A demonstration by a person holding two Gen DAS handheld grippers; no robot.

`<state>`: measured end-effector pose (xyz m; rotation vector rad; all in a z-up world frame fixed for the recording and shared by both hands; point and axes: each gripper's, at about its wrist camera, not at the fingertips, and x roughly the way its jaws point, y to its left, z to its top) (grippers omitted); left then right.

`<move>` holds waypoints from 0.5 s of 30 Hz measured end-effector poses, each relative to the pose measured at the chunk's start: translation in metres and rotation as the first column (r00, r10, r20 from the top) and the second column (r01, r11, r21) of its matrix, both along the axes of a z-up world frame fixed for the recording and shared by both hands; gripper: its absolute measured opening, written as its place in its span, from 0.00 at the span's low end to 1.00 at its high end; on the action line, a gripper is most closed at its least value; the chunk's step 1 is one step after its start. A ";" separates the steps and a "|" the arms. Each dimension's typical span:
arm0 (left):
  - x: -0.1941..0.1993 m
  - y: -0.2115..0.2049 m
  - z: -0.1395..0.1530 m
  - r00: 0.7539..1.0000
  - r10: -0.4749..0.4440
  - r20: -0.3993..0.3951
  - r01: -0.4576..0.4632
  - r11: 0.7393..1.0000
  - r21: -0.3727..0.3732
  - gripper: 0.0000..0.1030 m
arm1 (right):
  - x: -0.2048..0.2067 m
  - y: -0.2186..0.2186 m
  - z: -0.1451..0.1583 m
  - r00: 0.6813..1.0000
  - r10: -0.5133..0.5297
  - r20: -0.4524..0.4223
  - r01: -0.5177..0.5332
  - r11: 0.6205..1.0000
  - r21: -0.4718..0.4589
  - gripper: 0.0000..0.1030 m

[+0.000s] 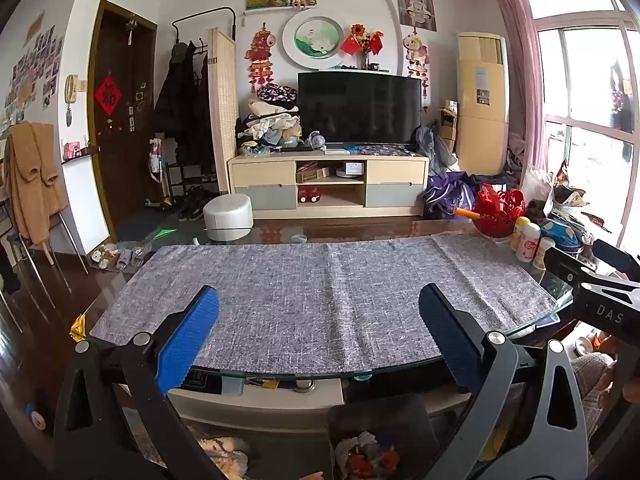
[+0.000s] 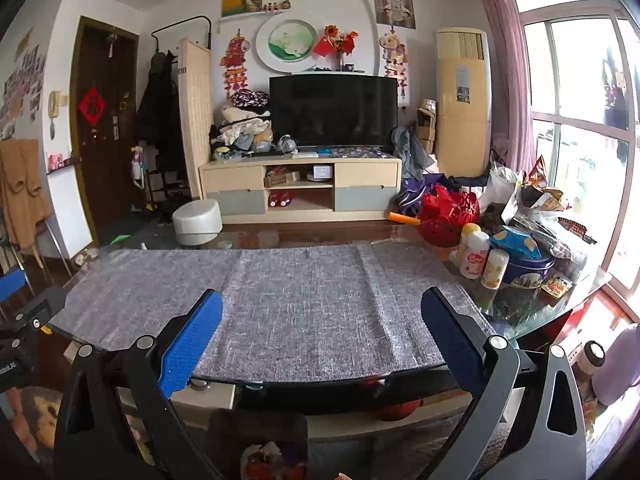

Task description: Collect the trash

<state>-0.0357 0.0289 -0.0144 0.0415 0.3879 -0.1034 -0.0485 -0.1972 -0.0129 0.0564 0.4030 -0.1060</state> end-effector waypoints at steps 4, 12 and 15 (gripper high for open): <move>0.000 0.001 0.001 1.000 0.001 0.003 -0.001 1.000 0.000 0.92 | -0.002 0.005 0.000 1.000 -0.001 0.001 0.001 1.000 0.001 0.97; -0.001 0.002 0.004 1.000 0.003 0.012 -0.003 1.000 -0.001 0.92 | -0.005 0.007 0.003 1.000 -0.010 0.013 0.010 1.000 0.005 0.97; -0.001 0.002 0.005 1.000 0.003 0.011 -0.003 1.000 -0.001 0.92 | -0.005 0.008 0.003 1.000 -0.010 0.011 0.010 1.000 0.005 0.97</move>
